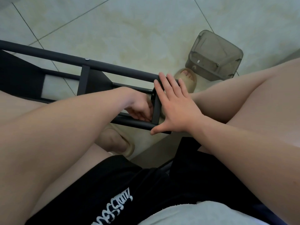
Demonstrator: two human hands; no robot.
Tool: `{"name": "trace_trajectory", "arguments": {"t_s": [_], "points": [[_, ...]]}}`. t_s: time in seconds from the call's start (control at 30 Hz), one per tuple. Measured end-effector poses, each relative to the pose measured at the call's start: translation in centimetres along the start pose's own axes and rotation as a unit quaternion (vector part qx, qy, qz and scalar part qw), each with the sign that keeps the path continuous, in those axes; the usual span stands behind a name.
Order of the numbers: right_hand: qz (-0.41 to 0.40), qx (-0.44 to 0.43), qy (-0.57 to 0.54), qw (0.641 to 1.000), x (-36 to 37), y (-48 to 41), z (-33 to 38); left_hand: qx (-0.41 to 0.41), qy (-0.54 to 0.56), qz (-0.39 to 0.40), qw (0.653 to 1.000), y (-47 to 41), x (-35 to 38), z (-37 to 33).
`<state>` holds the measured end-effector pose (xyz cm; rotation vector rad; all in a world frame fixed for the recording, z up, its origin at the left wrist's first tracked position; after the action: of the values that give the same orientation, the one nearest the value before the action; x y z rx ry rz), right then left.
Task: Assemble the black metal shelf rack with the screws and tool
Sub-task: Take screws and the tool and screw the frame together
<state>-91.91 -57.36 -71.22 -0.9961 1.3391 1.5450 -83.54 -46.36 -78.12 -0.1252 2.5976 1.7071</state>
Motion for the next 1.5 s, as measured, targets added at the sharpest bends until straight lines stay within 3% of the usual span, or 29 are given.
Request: {"name": "trace_trajectory", "arguments": {"t_s": [0.23, 0.53, 0.93, 1.5], "points": [[-0.001, 0.000, 0.006, 1.000, -0.1, 0.2, 0.4, -0.016, 0.096, 0.010, 0.995, 0.0, 0.8, 0.2], [-0.008, 0.003, 0.014, 1.000, 0.1, 0.3, 0.7, -0.043, 0.122, 0.040, 0.991, 0.3, 1.1, 0.7], [-0.009, 0.003, 0.020, 1.000, 0.1, 0.3, 0.8, -0.064, 0.025, 0.028, 0.997, 0.8, 0.4, 0.5], [-0.006, 0.005, 0.015, 1.000, 0.0, 0.3, 0.8, -0.037, -0.019, 0.030, 0.999, 0.3, 0.2, -0.3]]}}
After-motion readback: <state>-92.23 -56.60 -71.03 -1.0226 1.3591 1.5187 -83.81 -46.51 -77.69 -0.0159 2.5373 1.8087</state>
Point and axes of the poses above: each hand's wrist, its own y-axis away from the middle knuckle, its own x-axis out of the palm, z = x × y, the point moved 4 cm from there along -y, towards the middle knuckle, and after that the axes turned 10 degrees about -z, right-handed, at the moved point
